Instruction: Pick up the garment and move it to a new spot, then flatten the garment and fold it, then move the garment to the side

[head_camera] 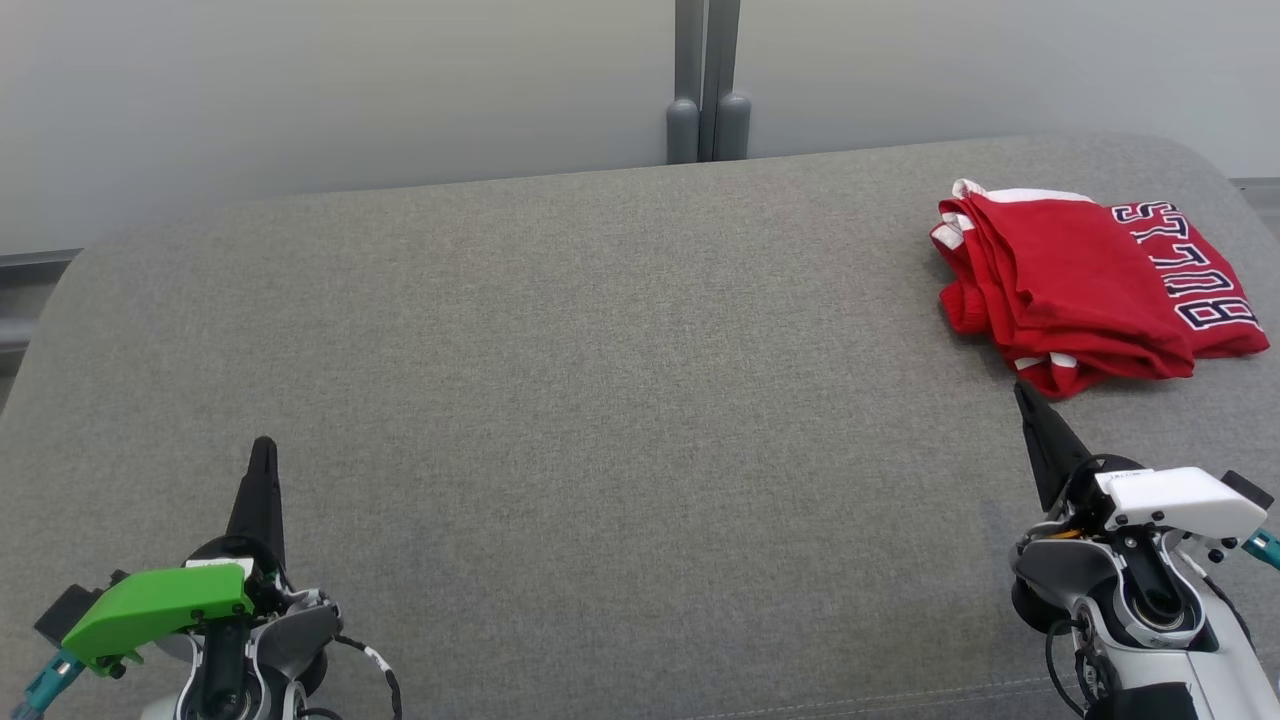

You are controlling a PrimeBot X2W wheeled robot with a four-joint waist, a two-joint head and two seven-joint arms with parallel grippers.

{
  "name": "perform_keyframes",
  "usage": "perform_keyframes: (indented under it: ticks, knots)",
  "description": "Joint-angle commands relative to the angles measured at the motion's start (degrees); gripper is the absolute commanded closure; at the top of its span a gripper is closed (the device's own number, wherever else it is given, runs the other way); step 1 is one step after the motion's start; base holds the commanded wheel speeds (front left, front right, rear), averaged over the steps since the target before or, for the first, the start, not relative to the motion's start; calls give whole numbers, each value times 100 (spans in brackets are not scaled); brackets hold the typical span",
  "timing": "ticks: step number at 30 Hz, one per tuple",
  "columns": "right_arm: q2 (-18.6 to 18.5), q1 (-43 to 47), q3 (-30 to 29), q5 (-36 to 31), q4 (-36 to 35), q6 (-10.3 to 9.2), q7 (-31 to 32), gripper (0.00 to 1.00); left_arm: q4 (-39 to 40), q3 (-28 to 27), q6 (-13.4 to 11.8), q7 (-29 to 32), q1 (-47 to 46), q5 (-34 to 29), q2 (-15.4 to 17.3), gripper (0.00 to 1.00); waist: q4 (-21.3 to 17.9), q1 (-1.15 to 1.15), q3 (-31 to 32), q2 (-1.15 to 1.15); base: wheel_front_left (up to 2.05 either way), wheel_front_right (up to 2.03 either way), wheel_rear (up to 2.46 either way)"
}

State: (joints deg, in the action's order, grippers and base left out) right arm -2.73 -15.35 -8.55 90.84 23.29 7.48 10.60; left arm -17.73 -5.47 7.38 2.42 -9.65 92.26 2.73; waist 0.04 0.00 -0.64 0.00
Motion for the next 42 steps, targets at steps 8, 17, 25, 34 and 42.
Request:
perform_keyframes:
  ticks: [8,17,25,34,42]
  knots:
    - [-28,-17,-10,28,6,2,27,100,-12,-17,25,3,-79,-5,27,100,0,0,0,0,0,0,0]
    - [-28,-17,-9,29,5,2,27,100,-12,-16,25,3,-78,-5,27,100,0,0,0,0,0,0,0]
    - [-28,-17,-9,29,5,2,27,100,-12,-16,25,2,-77,-4,27,100,0,0,0,0,0,0,0]
    - [-28,-17,-9,29,5,2,26,100,-11,-16,25,2,-76,-4,27,100,0,0,0,0,0,0,0]
    - [-28,-17,-9,29,5,2,26,100,-11,-16,25,2,-76,-4,27,100,0,0,0,0,0,0,0]
